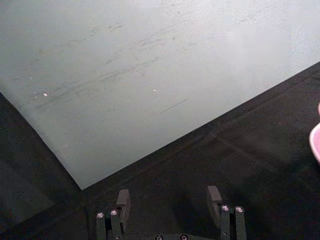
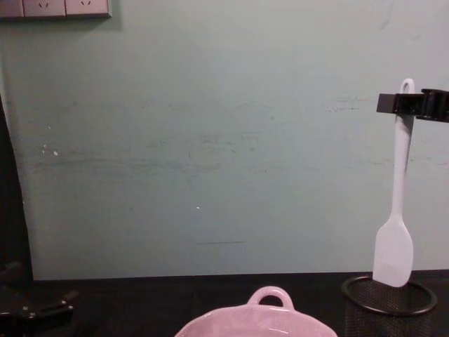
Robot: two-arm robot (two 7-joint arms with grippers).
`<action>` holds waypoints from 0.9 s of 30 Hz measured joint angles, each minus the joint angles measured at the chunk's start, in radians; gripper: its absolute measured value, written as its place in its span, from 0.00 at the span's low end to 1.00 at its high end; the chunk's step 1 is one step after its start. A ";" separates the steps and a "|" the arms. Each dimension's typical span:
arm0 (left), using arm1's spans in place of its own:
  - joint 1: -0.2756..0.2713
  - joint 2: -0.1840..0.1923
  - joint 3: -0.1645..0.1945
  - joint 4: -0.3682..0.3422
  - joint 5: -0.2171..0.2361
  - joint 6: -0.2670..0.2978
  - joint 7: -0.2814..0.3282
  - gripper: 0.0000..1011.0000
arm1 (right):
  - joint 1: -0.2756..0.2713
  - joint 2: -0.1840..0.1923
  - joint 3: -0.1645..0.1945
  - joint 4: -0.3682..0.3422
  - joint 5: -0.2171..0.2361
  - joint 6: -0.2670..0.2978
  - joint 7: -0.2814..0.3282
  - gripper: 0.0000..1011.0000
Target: Use the one hand to pick up the spoon and stir the clear water in the bowl.
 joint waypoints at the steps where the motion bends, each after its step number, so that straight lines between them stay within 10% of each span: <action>1: 0.000 0.000 0.000 0.000 0.000 0.000 0.000 1.00 | 0.000 0.000 0.000 0.000 0.000 0.000 0.000 0.11; 14: 0.000 0.000 0.000 0.000 0.000 0.000 0.000 1.00 | -0.012 -0.003 -0.002 -0.038 -0.013 -0.012 0.006 0.11; 27: 0.000 0.000 0.000 0.000 0.000 0.000 0.000 1.00 | 0.109 -0.105 -0.176 0.038 -0.097 -0.002 0.100 0.11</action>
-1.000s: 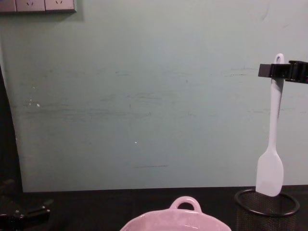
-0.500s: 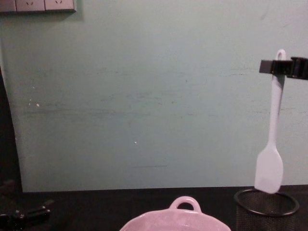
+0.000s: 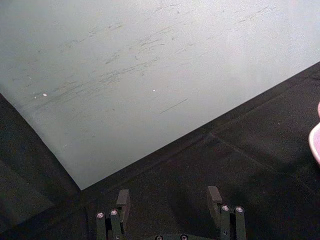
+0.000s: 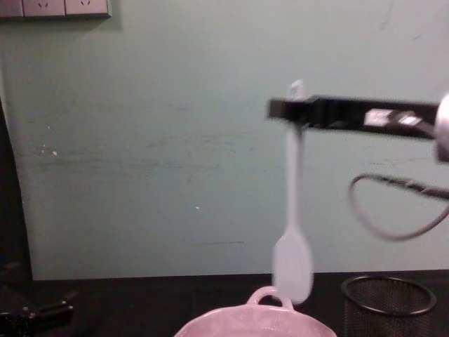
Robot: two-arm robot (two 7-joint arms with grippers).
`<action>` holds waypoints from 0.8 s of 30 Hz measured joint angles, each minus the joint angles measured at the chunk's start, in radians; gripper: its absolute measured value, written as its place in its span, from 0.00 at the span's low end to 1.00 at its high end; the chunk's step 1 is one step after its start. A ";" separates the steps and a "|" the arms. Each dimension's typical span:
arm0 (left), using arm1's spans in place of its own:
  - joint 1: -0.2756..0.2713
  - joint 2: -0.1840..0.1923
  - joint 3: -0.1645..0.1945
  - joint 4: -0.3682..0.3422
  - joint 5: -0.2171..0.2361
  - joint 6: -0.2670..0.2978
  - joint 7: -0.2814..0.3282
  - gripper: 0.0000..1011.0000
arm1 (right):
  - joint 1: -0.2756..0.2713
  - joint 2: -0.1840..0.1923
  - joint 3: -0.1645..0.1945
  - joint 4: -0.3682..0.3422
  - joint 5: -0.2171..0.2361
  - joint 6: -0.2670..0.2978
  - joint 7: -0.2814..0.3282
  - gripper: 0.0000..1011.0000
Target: Use the one hand to pick up the spoon and stir the clear water in the bowl.
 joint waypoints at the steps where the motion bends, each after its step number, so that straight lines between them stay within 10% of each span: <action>1: 0.000 0.000 0.000 0.000 0.000 0.000 0.000 1.00 | 0.011 -0.014 -0.022 0.024 -0.012 -0.006 0.018 0.11; 10: 0.000 0.000 0.000 0.000 0.000 0.000 0.000 1.00 | 0.027 -0.088 -0.116 0.163 -0.072 -0.094 0.105 0.11; 24: 0.000 0.000 0.000 0.000 0.000 0.000 0.000 1.00 | 0.026 -0.171 -0.121 0.295 -0.086 -0.161 0.140 0.11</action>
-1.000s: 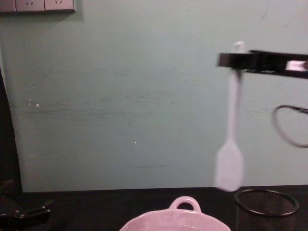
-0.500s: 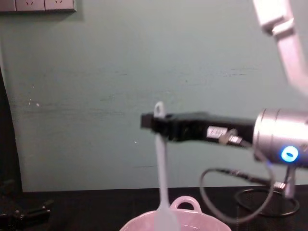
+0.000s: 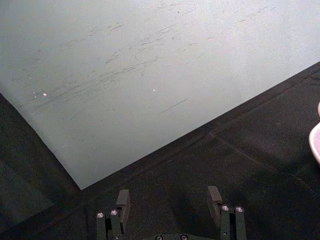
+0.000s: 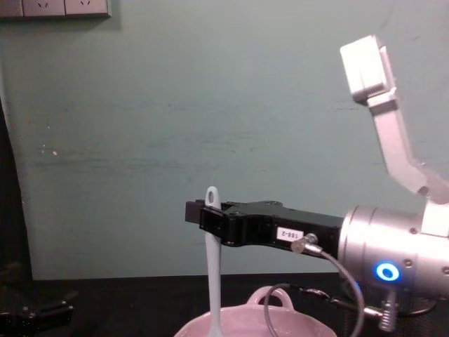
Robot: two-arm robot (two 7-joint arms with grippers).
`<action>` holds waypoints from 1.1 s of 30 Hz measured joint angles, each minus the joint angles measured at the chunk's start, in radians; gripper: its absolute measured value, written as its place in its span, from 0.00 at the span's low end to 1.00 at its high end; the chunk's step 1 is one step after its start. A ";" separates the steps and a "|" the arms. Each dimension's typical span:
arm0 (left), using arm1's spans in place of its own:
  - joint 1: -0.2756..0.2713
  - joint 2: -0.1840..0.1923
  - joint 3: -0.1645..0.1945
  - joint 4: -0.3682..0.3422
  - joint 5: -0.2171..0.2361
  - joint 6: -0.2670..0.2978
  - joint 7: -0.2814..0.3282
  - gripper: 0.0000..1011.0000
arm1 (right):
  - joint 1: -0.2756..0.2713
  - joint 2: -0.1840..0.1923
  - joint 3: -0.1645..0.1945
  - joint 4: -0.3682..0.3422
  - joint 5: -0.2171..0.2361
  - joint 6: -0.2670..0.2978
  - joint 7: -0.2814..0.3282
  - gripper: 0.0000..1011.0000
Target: Use the one hand to pick up the spoon and stir the clear water in the bowl.
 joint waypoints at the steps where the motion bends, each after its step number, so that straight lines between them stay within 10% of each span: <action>1: 0.000 0.000 0.000 0.000 0.000 0.000 0.000 1.00 | 0.011 -0.015 0.001 0.028 -0.001 -0.009 0.006 0.11; 16: 0.000 0.000 0.000 0.000 0.000 0.000 0.000 1.00 | 0.100 -0.083 0.053 0.223 -0.029 -0.067 0.009 0.11; 33: 0.000 0.000 0.000 0.000 0.000 0.000 0.000 1.00 | -0.009 0.014 0.100 0.036 -0.068 -0.014 -0.034 0.11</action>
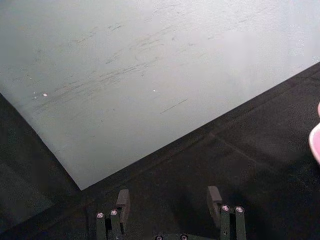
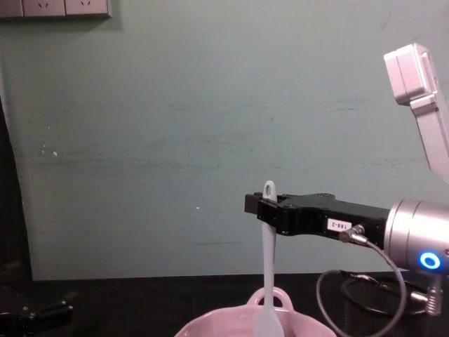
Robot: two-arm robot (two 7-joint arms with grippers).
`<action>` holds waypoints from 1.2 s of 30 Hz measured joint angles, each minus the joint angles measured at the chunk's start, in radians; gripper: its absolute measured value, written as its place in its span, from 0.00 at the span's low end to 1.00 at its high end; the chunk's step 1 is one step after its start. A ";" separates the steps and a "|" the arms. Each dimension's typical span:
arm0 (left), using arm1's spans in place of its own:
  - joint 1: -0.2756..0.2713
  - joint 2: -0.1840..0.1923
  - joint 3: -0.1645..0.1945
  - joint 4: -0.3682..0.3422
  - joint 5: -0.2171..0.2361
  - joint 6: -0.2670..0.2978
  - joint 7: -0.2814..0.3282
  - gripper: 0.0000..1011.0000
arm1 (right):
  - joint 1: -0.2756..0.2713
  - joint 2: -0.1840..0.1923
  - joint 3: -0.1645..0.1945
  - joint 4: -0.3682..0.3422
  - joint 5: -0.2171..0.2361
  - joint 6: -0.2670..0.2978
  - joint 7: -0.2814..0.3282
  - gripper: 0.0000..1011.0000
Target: Use the one hand to pick up the spoon and stir the clear water in the bowl.
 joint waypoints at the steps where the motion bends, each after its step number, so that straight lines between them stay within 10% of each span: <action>1: 0.000 0.000 0.000 0.000 0.000 0.000 0.000 1.00 | -0.006 0.003 -0.002 -0.011 -0.001 0.005 0.000 0.11; 13: 0.000 0.000 0.000 0.000 0.000 0.000 0.000 1.00 | -0.052 0.001 -0.042 -0.095 -0.004 0.027 0.017 0.11; 36: 0.000 0.000 0.000 0.000 0.000 0.000 0.000 1.00 | 0.089 -0.110 -0.050 0.142 -0.015 -0.040 0.033 0.11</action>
